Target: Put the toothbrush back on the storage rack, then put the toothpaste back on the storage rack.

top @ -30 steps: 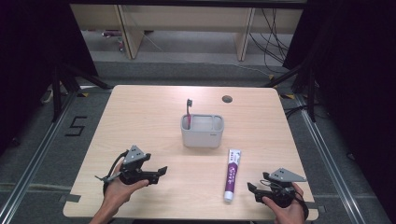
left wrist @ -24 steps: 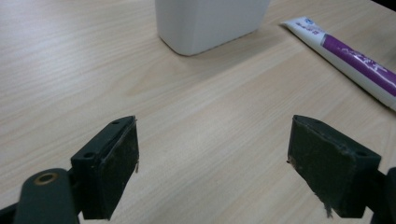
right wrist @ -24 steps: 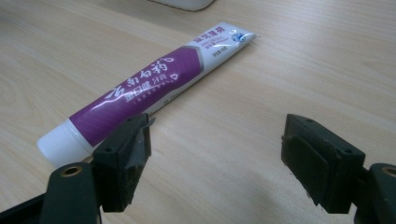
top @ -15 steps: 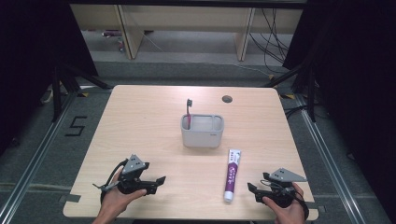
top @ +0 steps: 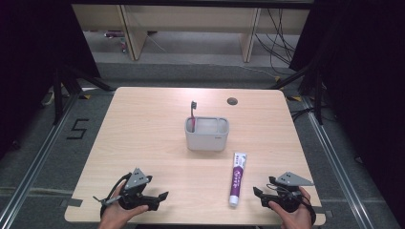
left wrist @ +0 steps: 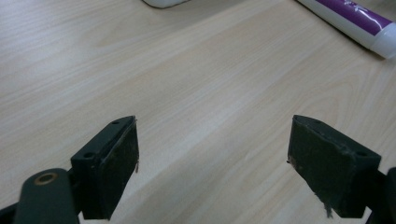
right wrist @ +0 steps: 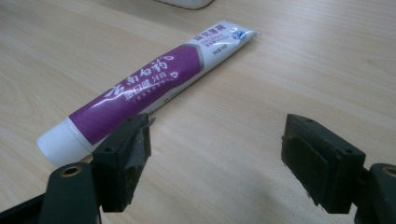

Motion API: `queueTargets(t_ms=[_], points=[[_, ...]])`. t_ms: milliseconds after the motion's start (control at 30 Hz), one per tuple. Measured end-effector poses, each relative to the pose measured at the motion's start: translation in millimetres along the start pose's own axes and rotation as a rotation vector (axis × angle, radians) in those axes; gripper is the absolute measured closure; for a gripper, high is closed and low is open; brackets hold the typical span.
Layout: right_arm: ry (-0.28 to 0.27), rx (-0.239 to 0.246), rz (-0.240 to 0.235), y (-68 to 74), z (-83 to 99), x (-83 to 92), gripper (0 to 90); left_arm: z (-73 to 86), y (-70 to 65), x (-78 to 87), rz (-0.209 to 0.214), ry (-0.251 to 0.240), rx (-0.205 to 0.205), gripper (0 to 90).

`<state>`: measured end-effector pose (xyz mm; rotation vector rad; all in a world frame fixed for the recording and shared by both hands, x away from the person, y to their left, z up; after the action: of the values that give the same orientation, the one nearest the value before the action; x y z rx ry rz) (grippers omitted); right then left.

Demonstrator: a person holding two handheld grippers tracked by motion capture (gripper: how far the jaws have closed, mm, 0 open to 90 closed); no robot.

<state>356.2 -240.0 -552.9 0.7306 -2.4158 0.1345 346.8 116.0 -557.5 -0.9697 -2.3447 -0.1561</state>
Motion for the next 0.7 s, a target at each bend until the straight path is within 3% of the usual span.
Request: queueTargets(t_ms=[433, 700], points=[[-0.005, 0.000, 0.000, 0.5, 0.0, -0.7, 24.7, 13.1, -9.8, 6.4, -0.003, 0.028, -0.052, 16.0], [0.003, -0.003, 0.003, 0.4, 0.9, 0.1, 24.7, 21.0, -11.0, 12.8, -0.029, 0.039, -0.049, 16.1]])
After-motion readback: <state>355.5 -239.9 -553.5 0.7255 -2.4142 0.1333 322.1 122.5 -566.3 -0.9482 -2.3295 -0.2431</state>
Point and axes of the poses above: each handheld gripper's, and its own axes: x roughly backward along the jaws, z roughly out of its underside, y roughly to its left, the point moved 10 cm from there along -x, roughly forward along the jaws, and after that the axes turned 4 degrees about -y, right-handed, at the moved point
